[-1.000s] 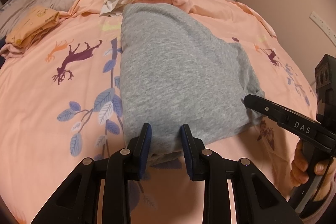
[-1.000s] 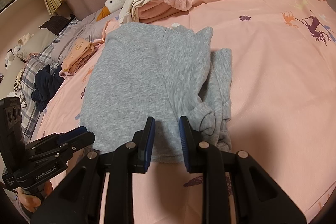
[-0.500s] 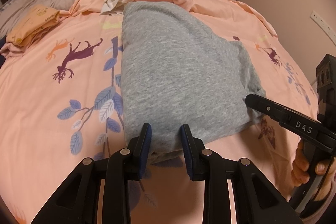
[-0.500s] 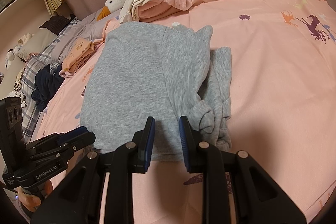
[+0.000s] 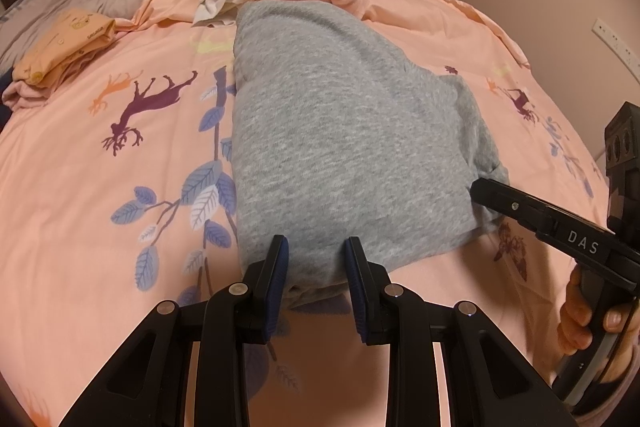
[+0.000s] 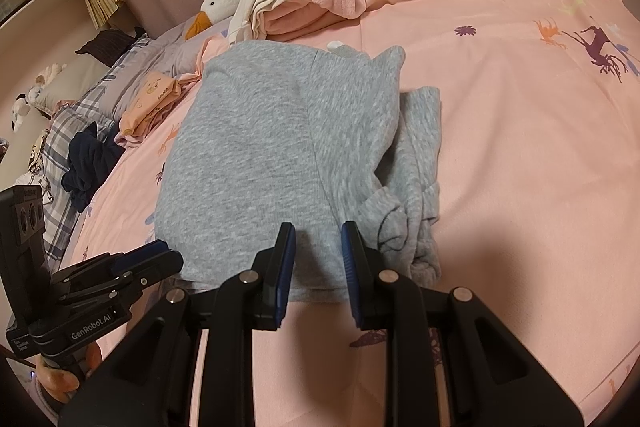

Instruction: Fold small clothes

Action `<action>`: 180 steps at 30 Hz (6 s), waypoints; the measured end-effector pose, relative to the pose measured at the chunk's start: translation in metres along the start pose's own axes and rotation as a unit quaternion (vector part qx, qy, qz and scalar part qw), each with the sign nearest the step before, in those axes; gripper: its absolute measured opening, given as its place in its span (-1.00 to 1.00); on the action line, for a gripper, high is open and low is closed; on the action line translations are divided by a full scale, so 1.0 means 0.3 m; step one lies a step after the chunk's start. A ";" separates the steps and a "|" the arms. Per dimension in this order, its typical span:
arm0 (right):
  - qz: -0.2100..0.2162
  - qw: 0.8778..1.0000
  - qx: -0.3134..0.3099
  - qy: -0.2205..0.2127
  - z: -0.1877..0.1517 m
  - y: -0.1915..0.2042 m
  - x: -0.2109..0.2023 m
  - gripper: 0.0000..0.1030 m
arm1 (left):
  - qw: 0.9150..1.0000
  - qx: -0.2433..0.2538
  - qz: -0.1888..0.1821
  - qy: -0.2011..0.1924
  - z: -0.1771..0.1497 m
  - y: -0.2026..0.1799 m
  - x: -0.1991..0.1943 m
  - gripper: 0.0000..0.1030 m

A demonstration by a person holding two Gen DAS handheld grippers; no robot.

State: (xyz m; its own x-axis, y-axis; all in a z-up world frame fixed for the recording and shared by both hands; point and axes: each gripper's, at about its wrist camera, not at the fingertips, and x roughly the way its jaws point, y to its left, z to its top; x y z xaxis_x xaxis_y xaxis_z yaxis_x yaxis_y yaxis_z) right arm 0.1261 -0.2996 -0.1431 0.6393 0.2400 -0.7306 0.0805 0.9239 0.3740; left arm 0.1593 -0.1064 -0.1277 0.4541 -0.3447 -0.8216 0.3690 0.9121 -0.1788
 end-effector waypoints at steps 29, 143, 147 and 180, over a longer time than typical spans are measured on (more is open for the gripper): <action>0.005 1.000 0.002 0.011 -0.030 0.004 -0.025 -0.53 | 1.000 -0.005 -0.010 0.014 -0.020 0.021 -0.057 -0.46; 0.038 0.999 -0.028 0.008 0.209 0.048 0.150 -0.46 | 0.974 -0.145 -0.168 0.035 0.186 0.136 0.179 0.35; 0.046 0.997 -0.066 -0.013 0.211 0.095 0.121 -0.48 | 0.976 -0.138 -0.164 0.028 0.184 0.133 0.164 0.35; 0.139 0.974 -0.162 -0.072 0.166 0.424 0.054 -0.51 | 0.984 -0.129 -0.109 -0.050 0.144 0.306 -0.102 0.35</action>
State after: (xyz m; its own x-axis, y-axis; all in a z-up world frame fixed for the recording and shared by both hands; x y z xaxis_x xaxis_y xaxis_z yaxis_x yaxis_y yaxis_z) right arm 0.1848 -0.1929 -0.0791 0.7046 0.4718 -0.5299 -0.3417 0.8802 0.3294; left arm 0.2142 -0.0217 -0.0956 0.4689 -0.5475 -0.6931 0.2541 0.8352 -0.4878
